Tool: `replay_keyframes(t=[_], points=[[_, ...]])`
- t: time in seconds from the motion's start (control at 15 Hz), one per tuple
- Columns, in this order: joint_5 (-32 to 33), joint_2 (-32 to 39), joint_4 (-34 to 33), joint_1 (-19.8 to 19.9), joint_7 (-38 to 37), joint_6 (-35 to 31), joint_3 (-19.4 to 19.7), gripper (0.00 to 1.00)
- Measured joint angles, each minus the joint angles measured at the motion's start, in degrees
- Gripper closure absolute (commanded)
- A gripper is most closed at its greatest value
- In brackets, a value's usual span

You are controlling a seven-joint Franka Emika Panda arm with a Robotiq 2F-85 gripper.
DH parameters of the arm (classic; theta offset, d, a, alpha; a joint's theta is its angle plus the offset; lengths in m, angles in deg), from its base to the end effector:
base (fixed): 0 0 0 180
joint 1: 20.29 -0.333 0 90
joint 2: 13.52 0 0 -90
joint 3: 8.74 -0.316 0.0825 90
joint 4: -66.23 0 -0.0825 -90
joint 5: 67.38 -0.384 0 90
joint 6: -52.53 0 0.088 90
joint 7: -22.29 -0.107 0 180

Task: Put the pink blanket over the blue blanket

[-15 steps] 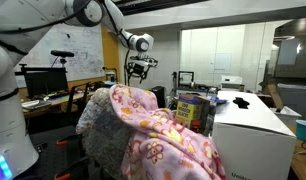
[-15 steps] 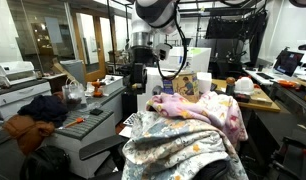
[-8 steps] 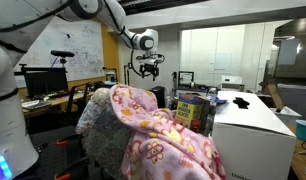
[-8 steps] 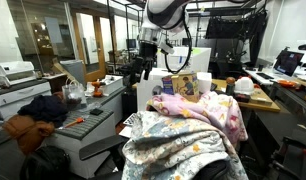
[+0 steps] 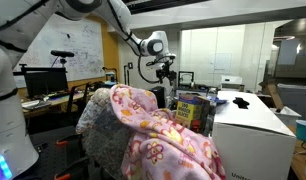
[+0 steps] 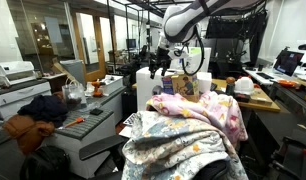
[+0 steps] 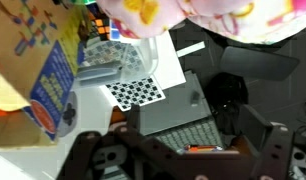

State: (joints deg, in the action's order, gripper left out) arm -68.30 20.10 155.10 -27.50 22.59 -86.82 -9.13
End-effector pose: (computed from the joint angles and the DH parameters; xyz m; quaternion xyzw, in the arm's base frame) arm 0.7208 0.0954 0.3369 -0.9872 -0.0621 -0.1458 0.0172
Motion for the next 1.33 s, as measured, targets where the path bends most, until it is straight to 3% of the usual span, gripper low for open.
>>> replay_keyframes(t=[0.4,0.93,1.33], points=[[4.18,-4.10,4.52,1.56,-11.37,-1.72,7.51,0.00],[4.09,-13.83,13.87,7.60,-12.28,4.30,8.09,0.00],[5.89,-20.32,19.89,8.44,-22.85,7.84,10.37,0.00]])
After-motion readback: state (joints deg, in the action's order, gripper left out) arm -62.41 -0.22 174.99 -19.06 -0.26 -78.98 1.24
